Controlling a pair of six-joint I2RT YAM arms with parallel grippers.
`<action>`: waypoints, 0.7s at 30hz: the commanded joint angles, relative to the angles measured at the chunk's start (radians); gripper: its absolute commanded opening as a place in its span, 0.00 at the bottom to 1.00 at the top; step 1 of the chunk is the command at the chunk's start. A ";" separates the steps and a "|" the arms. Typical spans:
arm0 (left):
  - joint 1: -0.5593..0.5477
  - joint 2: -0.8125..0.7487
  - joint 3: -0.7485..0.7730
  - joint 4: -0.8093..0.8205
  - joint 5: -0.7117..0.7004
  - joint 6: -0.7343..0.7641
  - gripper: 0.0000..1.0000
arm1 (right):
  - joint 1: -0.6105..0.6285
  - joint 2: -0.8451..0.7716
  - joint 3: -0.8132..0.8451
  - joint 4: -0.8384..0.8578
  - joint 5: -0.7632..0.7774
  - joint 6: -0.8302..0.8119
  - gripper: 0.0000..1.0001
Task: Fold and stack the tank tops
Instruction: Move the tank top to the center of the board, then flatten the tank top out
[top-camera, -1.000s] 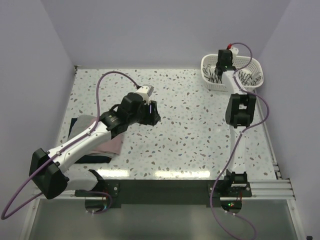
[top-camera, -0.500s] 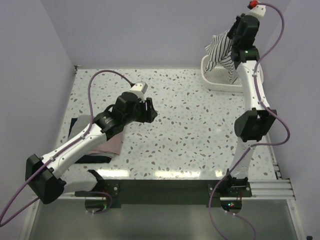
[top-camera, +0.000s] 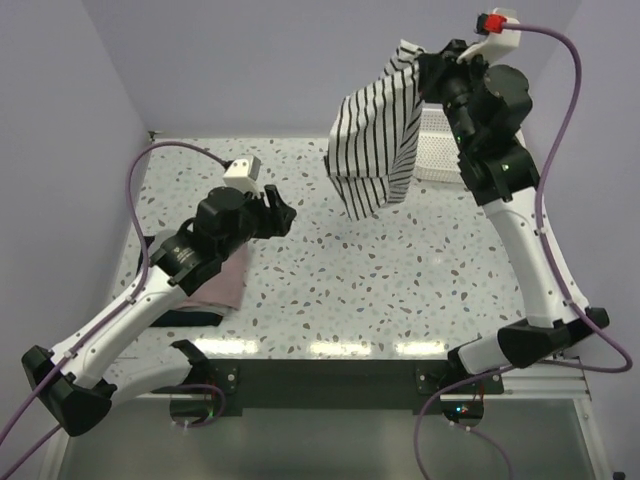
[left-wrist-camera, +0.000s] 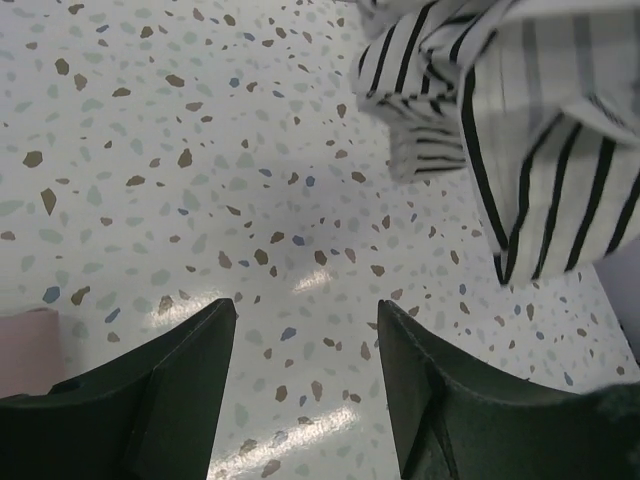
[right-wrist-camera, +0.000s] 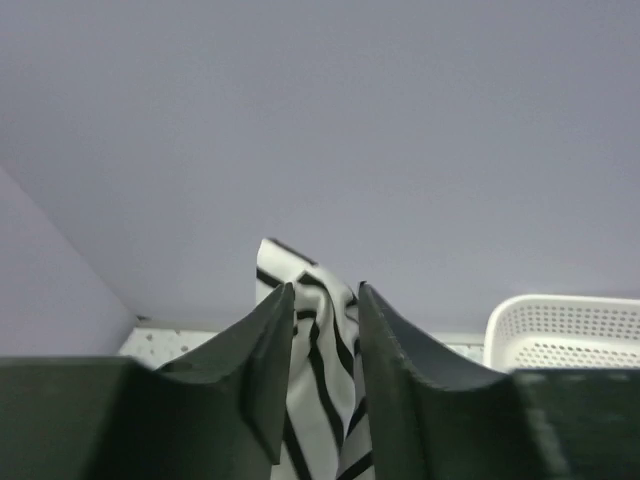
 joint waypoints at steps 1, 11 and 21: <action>0.011 -0.018 0.024 -0.002 -0.061 -0.032 0.64 | -0.009 -0.048 -0.127 -0.056 -0.074 0.070 0.43; 0.020 0.063 -0.101 0.035 0.002 -0.090 0.64 | 0.003 -0.191 -0.700 -0.130 -0.029 0.222 0.80; 0.019 0.123 -0.355 0.176 0.172 -0.185 0.55 | 0.435 -0.288 -0.992 -0.256 0.159 0.368 0.72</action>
